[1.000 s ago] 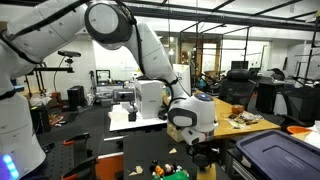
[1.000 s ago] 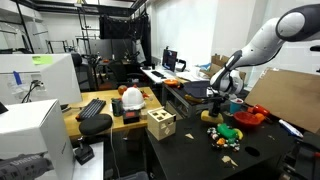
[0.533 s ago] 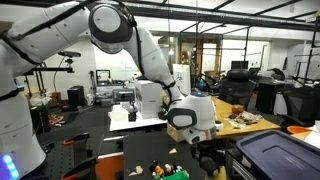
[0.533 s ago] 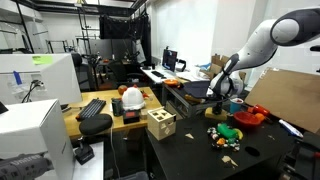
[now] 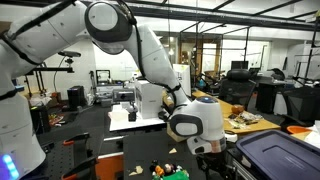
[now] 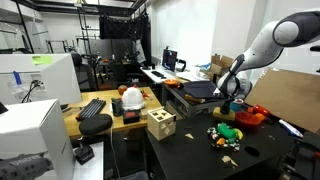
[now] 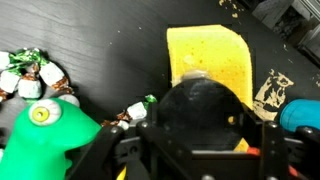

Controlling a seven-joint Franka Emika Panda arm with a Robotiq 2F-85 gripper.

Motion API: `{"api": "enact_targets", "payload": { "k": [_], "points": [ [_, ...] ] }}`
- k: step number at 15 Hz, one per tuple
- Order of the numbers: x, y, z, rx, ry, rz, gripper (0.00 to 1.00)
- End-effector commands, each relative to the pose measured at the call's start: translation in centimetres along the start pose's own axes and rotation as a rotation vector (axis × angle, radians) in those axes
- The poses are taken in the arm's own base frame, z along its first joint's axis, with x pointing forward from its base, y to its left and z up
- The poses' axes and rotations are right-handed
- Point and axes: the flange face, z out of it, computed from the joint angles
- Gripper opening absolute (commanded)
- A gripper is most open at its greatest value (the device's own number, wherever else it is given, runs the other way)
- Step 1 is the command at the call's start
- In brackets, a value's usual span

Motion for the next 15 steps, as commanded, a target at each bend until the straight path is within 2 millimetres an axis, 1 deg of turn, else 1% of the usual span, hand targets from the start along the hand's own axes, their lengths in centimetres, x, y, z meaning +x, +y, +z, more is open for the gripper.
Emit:
{"api": "enact_targets", "payload": {
  "k": [1, 3, 7, 12, 15],
  "points": [
    [0.9, -0.9, 0.1, -0.039, -0.016, 0.071, 0.52],
    [1.1, -0.8, 0.3, -0.084, -0.036, 0.08, 0.52],
    [1.2, 0.0, 0.9, -0.183, -0.08, 0.098, 0.52],
    [0.9, 0.9, 1.0, -0.285, -0.131, 0.086, 0.52],
    [0.4, 1.6, 1.1, -0.384, -0.175, 0.063, 0.52]
  ]
}}
